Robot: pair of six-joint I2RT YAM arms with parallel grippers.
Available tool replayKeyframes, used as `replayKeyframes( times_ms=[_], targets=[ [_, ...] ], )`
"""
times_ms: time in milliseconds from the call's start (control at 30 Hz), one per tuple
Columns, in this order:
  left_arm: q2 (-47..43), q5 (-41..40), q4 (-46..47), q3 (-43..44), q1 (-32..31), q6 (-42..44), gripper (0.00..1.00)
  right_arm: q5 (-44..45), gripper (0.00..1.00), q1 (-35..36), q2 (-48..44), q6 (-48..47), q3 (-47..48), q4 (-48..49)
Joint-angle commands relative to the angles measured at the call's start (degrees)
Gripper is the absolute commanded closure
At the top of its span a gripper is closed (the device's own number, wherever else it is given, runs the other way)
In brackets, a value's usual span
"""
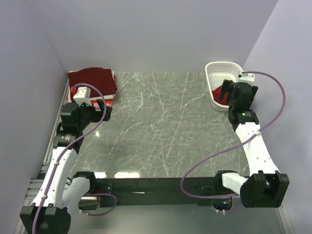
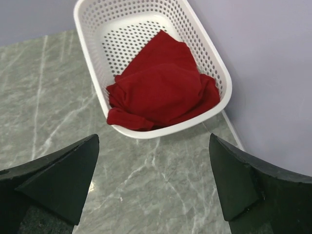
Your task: Fold and stack the t-shirts
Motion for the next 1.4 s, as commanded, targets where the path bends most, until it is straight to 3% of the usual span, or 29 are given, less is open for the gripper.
replayKeyframes(
  times_ms=[0,100,133,267,500,667,833,1033,1200,1367],
  targets=[
    [-0.8,0.4,0.1,0.1,-0.4,0.0,0.00,4.1,0.01,-0.4,2.4,-1.4,4.7,0.9],
    [-0.8,0.4,0.1,0.0,-0.4,0.0,0.01,-0.1,0.01,-0.5,3.4,-8.2,5.9,-0.8],
    [-0.8,0.4,0.0,0.0,-0.4,0.0,0.00,-5.8,0.01,-0.7,3.4,-11.3,6.1,-1.4],
    [-0.8,0.4,0.1,0.0,-0.5,0.0,0.00,-11.8,0.01,-1.6,6.4,-14.2,10.1,-5.1],
    [-0.7,0.1,-0.2,0.0,-0.6,0.2,0.01,-24.4,0.07,-10.7,24.3,-13.4,24.1,-15.5],
    [-0.8,-0.2,-0.1,0.1,-0.6,0.3,0.01,-28.4,0.10,-13.2,35.9,-14.2,36.1,-22.7],
    [-0.1,-0.3,-0.3,0.1,-0.6,0.6,0.01,-38.8,0.18,-13.8,47.6,-14.2,46.4,-32.7],
    [0.7,-0.1,-0.5,0.2,-0.6,0.6,0.01,-45.7,0.25,-13.5,47.8,-15.0,43.9,-32.8],
    [1.0,0.6,-0.4,0.3,-0.6,0.4,0.00,-46.6,0.27,-13.6,42.5,-17.7,37.9,-31.8],
    [1.0,0.4,-0.5,0.2,-0.6,0.4,0.01,-46.3,0.30,-13.5,44.2,-19.2,39.1,-34.3]
  ],
)
